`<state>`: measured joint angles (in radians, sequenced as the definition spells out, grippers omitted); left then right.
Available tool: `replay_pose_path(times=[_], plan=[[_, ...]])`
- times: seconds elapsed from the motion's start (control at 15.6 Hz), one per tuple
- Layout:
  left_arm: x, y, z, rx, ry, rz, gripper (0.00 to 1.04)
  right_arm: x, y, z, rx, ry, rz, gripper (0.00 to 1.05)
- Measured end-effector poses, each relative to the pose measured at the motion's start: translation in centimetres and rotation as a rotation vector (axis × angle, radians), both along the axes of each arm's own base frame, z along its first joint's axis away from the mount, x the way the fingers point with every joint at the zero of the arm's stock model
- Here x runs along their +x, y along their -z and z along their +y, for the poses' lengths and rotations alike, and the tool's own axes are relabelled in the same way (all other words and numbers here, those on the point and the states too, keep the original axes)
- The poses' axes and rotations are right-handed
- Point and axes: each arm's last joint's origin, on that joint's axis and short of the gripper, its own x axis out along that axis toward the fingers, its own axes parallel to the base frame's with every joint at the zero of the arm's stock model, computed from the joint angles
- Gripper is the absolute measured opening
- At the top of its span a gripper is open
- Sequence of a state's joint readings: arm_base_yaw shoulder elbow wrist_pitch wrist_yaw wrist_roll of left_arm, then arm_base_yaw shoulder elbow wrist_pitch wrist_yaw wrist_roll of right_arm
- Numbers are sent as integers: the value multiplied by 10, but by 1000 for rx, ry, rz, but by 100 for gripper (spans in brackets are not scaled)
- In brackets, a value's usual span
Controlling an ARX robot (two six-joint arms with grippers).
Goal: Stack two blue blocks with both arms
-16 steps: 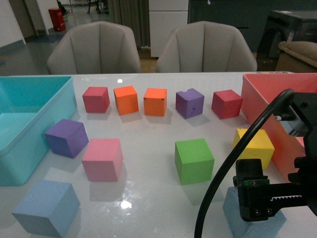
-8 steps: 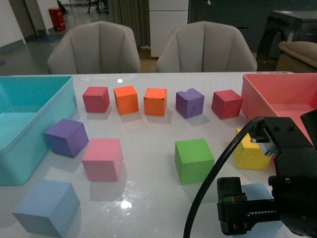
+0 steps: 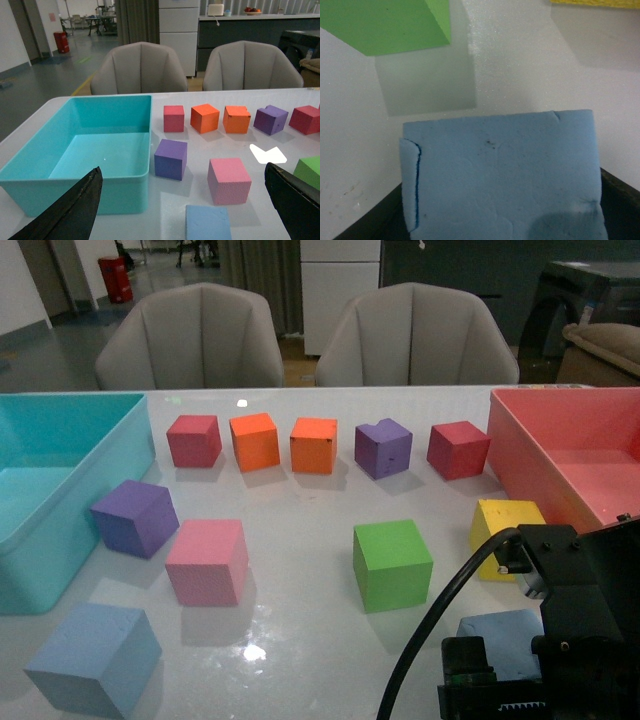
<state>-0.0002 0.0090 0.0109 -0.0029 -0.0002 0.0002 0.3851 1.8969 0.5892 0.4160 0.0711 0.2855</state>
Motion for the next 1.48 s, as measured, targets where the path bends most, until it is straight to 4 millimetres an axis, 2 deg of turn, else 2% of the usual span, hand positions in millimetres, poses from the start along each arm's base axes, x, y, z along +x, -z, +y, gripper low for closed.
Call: replay_pose_path(times=[0.32,0.38,0.45,0.51,0.64,0.77,0.96,1.15,1.35,1.48], plan=[[0,0,0,0,0,1,98,-7,0,-3,-6,4,-3,55],[0,0,0,0,0,1,98,-16,-24,-7,10,3,-46,46],[0,0,0,0,0,0,98,5,-73,-8,39,12,-157,45],[0,0,0,0,0,1,98,37,-98,2,48,7,-211,45],[0,0,0,0,0,1,98,69,-109,21,45,-20,-220,45],[0,0,0,0,0,1,98,103,-109,46,25,-59,-200,45],[0,0,0,0,0,1,98,138,-100,84,14,-112,-171,44],[0,0,0,0,0,0,98,159,-84,116,10,-157,-142,44],[0,0,0,0,0,0,98,173,-64,135,33,-163,-85,44],[0,0,0,0,0,0,98,182,-52,140,54,-137,-53,44]])
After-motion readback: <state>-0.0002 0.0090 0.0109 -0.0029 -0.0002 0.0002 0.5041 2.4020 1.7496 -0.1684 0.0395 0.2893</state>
